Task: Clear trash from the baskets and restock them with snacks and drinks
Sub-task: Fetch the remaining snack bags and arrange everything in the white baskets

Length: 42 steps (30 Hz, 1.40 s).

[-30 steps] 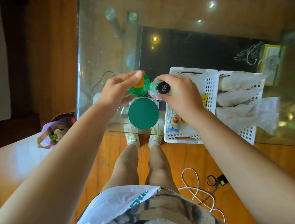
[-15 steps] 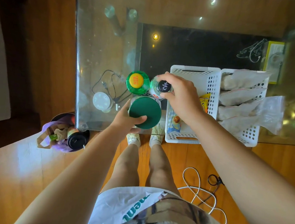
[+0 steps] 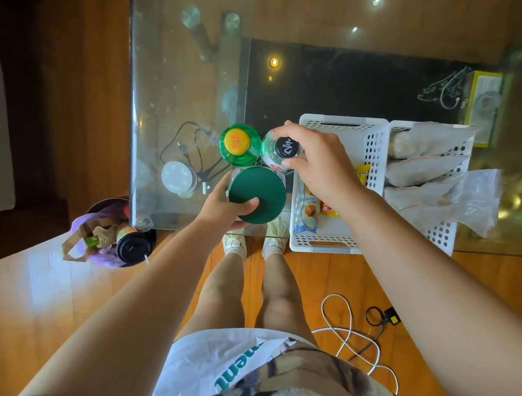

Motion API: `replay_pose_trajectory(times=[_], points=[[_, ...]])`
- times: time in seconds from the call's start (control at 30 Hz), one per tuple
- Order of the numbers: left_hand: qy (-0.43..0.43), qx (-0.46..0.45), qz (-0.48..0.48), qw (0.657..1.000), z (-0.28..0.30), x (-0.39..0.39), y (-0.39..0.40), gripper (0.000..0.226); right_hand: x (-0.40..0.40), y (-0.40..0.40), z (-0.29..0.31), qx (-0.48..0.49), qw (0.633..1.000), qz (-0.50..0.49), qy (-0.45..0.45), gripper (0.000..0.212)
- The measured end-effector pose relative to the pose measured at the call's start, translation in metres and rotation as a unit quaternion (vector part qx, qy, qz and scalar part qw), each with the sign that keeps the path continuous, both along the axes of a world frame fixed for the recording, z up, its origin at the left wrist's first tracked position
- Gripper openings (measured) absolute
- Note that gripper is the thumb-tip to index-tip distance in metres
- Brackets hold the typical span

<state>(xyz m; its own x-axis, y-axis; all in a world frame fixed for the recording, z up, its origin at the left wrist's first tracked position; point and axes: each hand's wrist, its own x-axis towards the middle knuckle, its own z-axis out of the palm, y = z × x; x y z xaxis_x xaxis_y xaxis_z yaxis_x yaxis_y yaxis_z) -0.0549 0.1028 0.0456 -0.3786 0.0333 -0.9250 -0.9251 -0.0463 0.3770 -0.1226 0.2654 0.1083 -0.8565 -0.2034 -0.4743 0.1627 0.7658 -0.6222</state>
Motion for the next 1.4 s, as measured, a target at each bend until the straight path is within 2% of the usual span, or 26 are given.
replay_pose_trajectory(times=[0.13, 0.27, 0.33, 0.4, 0.47, 0.53, 0.6, 0.77, 0.9, 0.93, 1.0, 1.1, 1.17, 1.23, 1.33, 1.4], points=[[-0.005, -0.003, 0.000, 1.000, -0.002, 0.000, -0.001, 0.072, 0.000, 0.000, 0.000, 0.001, 1.000, 0.000, -0.008, 0.041], [-0.004, -0.023, -0.044, 0.999, -0.003, -0.003, -0.002, 0.081, 0.000, 0.000, -0.002, -0.004, 1.000, -0.006, -0.005, 0.046], [0.050, -0.051, -0.038, 0.997, 0.000, -0.009, -0.004, 0.099, 0.002, 0.000, -0.005, 0.005, 1.000, -0.007, -0.005, 0.051], [0.151, -0.054, 0.002, 0.987, 0.007, -0.019, -0.008, 0.112, 0.004, 0.000, -0.010, 0.007, 1.000, -0.013, -0.010, 0.051], [0.232, -0.036, -0.004, 0.972, 0.017, -0.029, -0.012, 0.103, 0.005, -0.001, -0.015, -0.005, 1.000, -0.025, -0.006, 0.046], [0.256, -0.022, -0.034, 0.966, 0.026, -0.038, -0.013, 0.074, 0.005, -0.002, -0.016, -0.009, 0.999, -0.034, 0.006, 0.043], [0.264, -0.028, -0.049, 0.963, 0.032, -0.043, -0.013, 0.055, 0.005, -0.003, -0.015, -0.012, 0.999, -0.038, 0.014, 0.042], [0.264, -0.017, -0.059, 0.963, 0.031, -0.046, -0.017, 0.052, 0.008, -0.004, -0.016, -0.012, 0.999, -0.046, 0.017, 0.046], [0.227, -0.033, -0.055, 0.972, 0.017, -0.035, -0.017, 0.093, 0.014, -0.004, -0.021, -0.028, 0.993, -0.105, -0.035, 0.075], [0.197, -0.044, -0.067, 0.977, 0.012, -0.029, -0.014, 0.094, 0.019, -0.004, -0.022, -0.036, 0.989, -0.135, -0.052, 0.081], [0.136, -0.053, -0.101, 0.984, 0.003, -0.016, -0.008, 0.077, 0.032, -0.002, -0.028, -0.045, 0.976, -0.185, -0.109, 0.083], [0.074, -0.045, -0.085, 0.993, -0.004, 0.001, -0.002, 0.044, 0.054, -0.006, -0.040, -0.064, 0.950, -0.199, -0.231, 0.067], [0.075, -0.044, -0.056, 0.995, -0.008, 0.004, -0.001, 0.041, 0.064, -0.009, -0.048, -0.057, 0.950, -0.192, -0.240, 0.052], [0.082, -0.041, -0.051, 0.994, -0.009, 0.004, -0.002, 0.041, 0.067, -0.011, -0.050, -0.064, 0.945, -0.221, -0.233, 0.045], [0.090, -0.059, -0.063, 0.992, -0.010, 0.003, -0.001, 0.042, 0.066, -0.012, -0.051, -0.091, 0.934, -0.250, -0.238, 0.045], [0.103, -0.081, -0.102, 0.986, -0.010, 0.004, 0.000, 0.049, 0.066, -0.010, -0.047, -0.108, 0.926, -0.260, -0.252, 0.055]])
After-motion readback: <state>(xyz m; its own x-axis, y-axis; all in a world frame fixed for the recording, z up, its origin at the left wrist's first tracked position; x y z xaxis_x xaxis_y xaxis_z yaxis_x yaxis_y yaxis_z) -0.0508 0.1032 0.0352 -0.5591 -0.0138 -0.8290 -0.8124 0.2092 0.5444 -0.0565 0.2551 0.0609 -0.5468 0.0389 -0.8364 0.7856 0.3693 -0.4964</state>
